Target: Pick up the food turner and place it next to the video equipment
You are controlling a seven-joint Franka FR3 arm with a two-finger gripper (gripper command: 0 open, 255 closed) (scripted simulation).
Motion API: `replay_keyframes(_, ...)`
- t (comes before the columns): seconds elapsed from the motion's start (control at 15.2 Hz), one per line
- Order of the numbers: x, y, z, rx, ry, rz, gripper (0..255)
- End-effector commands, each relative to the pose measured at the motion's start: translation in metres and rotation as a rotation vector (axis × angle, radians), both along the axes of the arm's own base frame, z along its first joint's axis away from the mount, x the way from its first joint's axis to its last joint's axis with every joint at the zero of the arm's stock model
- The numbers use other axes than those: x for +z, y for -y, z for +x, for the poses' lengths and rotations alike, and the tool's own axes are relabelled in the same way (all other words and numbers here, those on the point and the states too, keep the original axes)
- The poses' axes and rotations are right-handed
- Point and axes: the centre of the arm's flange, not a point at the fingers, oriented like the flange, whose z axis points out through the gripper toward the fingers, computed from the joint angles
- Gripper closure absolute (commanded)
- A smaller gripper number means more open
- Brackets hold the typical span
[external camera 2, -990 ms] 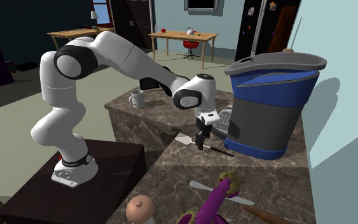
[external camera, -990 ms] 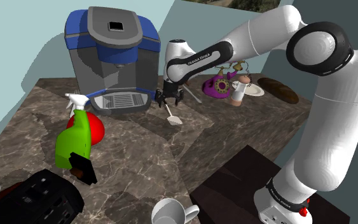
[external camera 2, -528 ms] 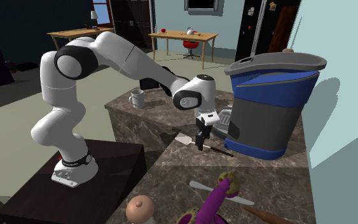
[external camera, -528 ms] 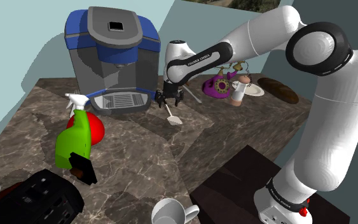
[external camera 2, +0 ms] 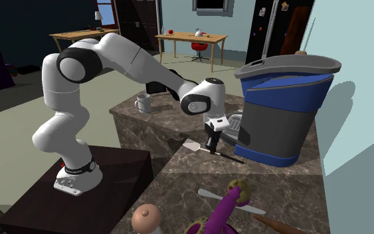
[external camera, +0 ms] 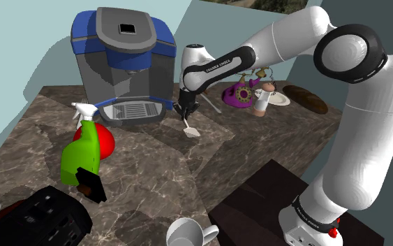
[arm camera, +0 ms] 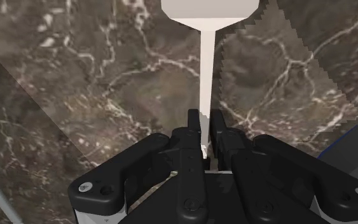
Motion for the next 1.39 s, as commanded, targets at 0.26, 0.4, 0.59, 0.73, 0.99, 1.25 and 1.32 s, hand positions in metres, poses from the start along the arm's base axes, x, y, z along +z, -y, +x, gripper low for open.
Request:
replay_keyframes(0.26, 0.016, 0.000, 0.000, 0.000, 0.000, 0.000, 255)
replay_keyframes(0.4, 0.026, 0.000, 0.000, 0.000, 0.000, 0.000, 255)
replay_keyframes(0.59, 0.042, 0.000, 0.000, 0.000, 0.000, 0.000, 255)
replay_keyframes(0.73, 0.053, 0.000, 0.000, 0.000, 0.000, 0.000, 255)
replay_keyframes(0.99, 0.074, 0.000, 0.000, 0.000, 0.000, 0.000, 255)
replay_keyframes(1.25, 0.095, 0.000, 0.000, 0.000, 0.000, 0.000, 255)
replay_keyframes(1.32, 0.100, 0.000, 0.000, 0.000, 0.000, 0.000, 255)
